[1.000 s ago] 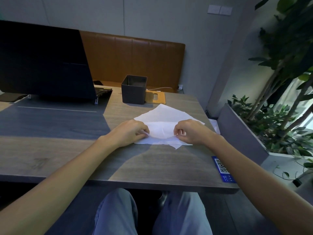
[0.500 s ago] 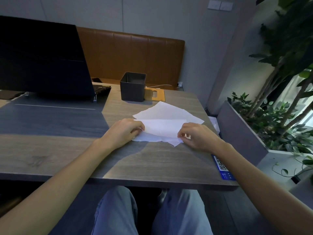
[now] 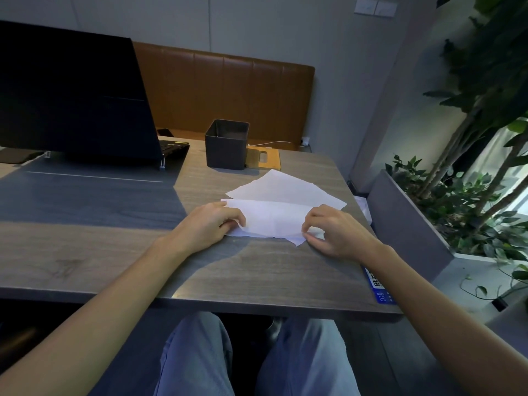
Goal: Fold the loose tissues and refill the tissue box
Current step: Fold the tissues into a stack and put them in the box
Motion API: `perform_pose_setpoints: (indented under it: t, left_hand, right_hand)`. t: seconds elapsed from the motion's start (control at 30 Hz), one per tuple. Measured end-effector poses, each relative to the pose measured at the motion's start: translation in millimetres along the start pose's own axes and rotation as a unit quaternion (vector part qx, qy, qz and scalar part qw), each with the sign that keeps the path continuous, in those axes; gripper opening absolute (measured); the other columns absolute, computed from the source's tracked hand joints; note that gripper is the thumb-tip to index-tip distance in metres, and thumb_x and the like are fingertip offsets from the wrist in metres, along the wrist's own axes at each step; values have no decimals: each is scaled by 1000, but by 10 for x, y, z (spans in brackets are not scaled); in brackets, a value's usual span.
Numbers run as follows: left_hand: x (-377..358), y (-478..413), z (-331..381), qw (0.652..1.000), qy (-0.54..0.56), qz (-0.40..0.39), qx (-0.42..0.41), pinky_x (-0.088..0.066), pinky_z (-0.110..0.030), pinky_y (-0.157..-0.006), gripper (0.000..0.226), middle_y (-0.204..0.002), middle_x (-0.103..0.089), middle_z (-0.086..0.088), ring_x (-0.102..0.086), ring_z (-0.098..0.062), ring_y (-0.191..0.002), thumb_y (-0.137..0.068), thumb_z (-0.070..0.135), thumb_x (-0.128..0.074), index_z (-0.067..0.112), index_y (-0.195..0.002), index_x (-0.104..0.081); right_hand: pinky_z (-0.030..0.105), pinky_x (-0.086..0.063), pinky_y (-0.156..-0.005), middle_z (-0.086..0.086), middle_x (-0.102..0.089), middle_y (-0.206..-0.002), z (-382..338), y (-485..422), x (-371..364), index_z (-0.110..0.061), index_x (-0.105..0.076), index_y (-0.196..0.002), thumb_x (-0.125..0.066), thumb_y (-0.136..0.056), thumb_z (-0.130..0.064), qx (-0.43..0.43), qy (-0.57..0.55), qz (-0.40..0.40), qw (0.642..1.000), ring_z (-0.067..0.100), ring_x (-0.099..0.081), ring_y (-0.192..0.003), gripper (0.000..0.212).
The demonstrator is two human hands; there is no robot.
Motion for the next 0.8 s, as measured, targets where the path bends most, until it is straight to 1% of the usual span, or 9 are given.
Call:
perform_pose_setpoints:
  t: [0.07,0.13,0.27,0.37,0.47,0.53,0.67,0.73,0.8]
  left_hand:
    - [-13,2,-20,1000,-1,-10,6,-46,-33,-103,26,-124,-67,4,-55,-18,-125,-99,12,-58,30,-110,-73]
    - [-18,13,-21,1000,2,-12,1,-46,-38,-107,28,-122,-68,8,-57,-14,-122,-97,11,-58,33,-106,-71]
    - [-19,32,13,1000,10,-10,-13,-52,-38,-96,32,-117,-67,15,-58,-5,-111,-86,10,-54,36,-99,-69]
    - [37,9,50,999,40,4,-4,-50,-38,-100,31,-121,-64,16,-54,-4,-115,-81,20,-50,36,-100,-67]
    - [66,-72,140,997,74,26,10,-45,-36,-104,23,-123,-59,19,-49,-3,-117,-90,34,-48,38,-107,-63]
    - [26,-190,231,997,63,28,20,-44,-36,-103,26,-130,-57,17,-48,-5,-119,-100,43,-43,37,-119,-61]
    - [-125,-506,128,994,-29,-36,94,-38,-41,-108,42,-152,-44,1,-43,-22,-135,-103,41,-48,28,-144,-49]
    - [-212,-642,-5,987,-55,-78,127,-38,-44,-107,47,-150,-45,-3,-41,-26,-134,-100,42,-55,27,-144,-49]
    - [-266,-761,-121,983,-60,-98,145,-42,-42,-101,42,-138,-51,-3,-44,-24,-124,-97,44,-60,28,-136,-55]
  right_hand:
    - [15,-42,-77,-10,-67,-108,24,-9,-35,-25,-73,-98,-62,-94,-35,-13,-12,-21,1000,7,-55,-98,15]
    - [12,-39,-77,-13,-66,-108,37,-26,-67,-27,-73,-98,-61,-93,-41,-26,-26,-33,999,5,-55,-98,19]
    - [24,-53,-84,-11,-69,-109,32,-112,-90,-24,-74,-103,-56,-97,-42,-63,-59,-28,996,5,-58,-94,26]
    - [32,-55,-78,-7,-70,-102,-41,-225,-49,-20,-73,-102,-54,-98,-35,-59,-66,26,996,7,-58,-87,24]
    - [32,-51,-92,-7,-67,-115,-93,-388,-143,-23,-71,-108,-53,-99,-36,-67,-67,20,995,9,-56,-102,24]
    - [33,-44,-103,-7,-63,-126,-72,-512,-243,-24,-67,-115,-52,-100,-39,-80,-73,3,994,12,-52,-113,26]
    - [42,-39,-108,-2,-59,-135,109,-726,-376,-28,-59,-127,-48,-102,-41,-119,-44,-10,992,23,-51,-122,31]
    - [46,-41,-107,0,-60,-134,229,-789,-411,-27,-57,-130,-51,-101,-39,-154,-35,-29,987,24,-53,-119,32]
    - [46,-44,-103,0,-65,-125,304,-840,-426,-27,-59,-127,-56,-100,-37,-173,-36,-44,983,23,-56,-112,29]
Point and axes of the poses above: each hand's wrist, its own y-axis away from the middle knuckle, its own x-axis out of the back of the hand, z = x × y, the point moved 10 cm from there along -y, towards the middle knuckle
